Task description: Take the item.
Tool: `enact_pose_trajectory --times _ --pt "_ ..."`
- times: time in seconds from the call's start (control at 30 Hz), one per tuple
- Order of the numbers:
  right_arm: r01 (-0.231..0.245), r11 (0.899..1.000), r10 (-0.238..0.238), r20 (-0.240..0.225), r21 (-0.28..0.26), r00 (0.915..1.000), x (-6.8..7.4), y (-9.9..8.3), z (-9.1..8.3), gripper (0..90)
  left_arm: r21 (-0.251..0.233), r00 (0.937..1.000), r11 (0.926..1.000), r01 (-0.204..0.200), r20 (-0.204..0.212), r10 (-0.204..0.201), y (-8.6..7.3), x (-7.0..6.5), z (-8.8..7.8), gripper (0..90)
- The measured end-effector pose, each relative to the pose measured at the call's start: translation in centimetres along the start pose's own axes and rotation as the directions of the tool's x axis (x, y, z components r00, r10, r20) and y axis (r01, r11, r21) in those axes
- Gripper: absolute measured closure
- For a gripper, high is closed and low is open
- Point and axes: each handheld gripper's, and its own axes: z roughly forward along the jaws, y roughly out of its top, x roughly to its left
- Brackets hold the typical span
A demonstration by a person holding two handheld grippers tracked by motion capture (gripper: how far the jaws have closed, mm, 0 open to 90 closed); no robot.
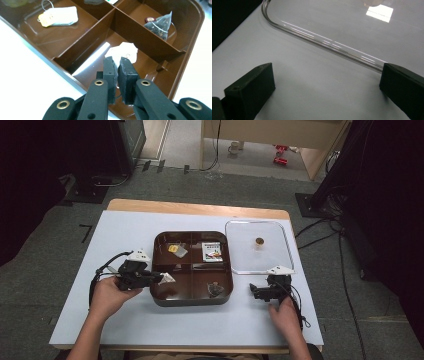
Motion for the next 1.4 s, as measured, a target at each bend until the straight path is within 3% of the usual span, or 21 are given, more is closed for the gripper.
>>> enact_pose_trajectory --times 0.37,0.67,0.93,1.4 --pt "-0.001 1.0 0.001 -0.001 0.002 1.0 0.0 0.0 0.0 0.0 -0.079 0.9981 0.9958 0.046 -0.037 -0.049 -0.9 1.0 -2.5 85.4" --pt "0.0 1.0 0.0 -0.002 0.002 1.0 0.0 0.0 0.0 0.0 -0.112 0.9941 0.9907 0.077 -0.067 -0.085 -1.6 1.8 -4.2 85.4" --pt "0.0 1.0 0.0 -0.002 0.002 1.0 0.0 0.0 0.0 0.0 -0.128 0.9856 0.9847 0.118 -0.106 -0.132 -2.5 3.1 -5.3 85.4" --pt "0.001 1.0 -0.001 -0.001 0.002 1.0 0.0 0.0 0.0 0.0 -0.114 0.9686 0.977 0.18 -0.153 -0.196 -3.6 5.0 -5.5 85.4"
